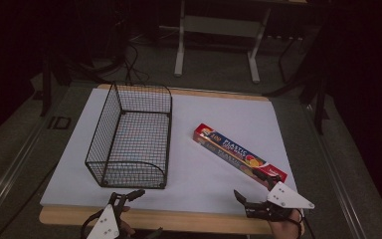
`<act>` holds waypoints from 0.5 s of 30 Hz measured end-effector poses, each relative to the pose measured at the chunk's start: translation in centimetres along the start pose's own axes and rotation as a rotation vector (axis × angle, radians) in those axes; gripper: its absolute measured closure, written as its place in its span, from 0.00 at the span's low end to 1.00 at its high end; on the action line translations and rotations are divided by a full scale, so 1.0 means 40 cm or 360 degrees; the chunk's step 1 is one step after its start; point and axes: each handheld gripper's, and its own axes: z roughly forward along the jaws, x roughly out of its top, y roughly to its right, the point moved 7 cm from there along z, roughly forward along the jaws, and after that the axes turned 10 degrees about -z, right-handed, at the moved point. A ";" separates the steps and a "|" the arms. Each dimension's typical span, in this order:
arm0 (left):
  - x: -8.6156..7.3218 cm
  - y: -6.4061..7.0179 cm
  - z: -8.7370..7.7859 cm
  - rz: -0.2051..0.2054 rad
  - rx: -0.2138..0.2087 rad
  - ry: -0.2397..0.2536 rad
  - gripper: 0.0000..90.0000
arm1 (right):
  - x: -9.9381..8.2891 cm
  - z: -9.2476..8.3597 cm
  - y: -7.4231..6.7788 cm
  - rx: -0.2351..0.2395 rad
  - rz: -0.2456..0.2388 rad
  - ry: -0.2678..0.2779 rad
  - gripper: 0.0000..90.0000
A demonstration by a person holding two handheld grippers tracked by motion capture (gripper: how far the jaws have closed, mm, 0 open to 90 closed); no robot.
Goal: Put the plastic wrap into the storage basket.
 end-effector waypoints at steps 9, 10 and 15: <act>0.001 0.006 -0.001 0.0010 -0.0020 0.0008 0.02 | 0.027 -0.004 -0.013 0.0123 0.0015 0.0019 0.15; 0.001 0.005 -0.002 0.0012 -0.0015 0.0007 0.02 | 0.030 -0.003 -0.014 0.0130 0.0011 0.0013 0.14; 0.001 0.007 -0.001 0.0013 -0.0021 0.0007 0.02 | 0.042 0.001 -0.019 0.0188 -0.0009 0.0019 0.13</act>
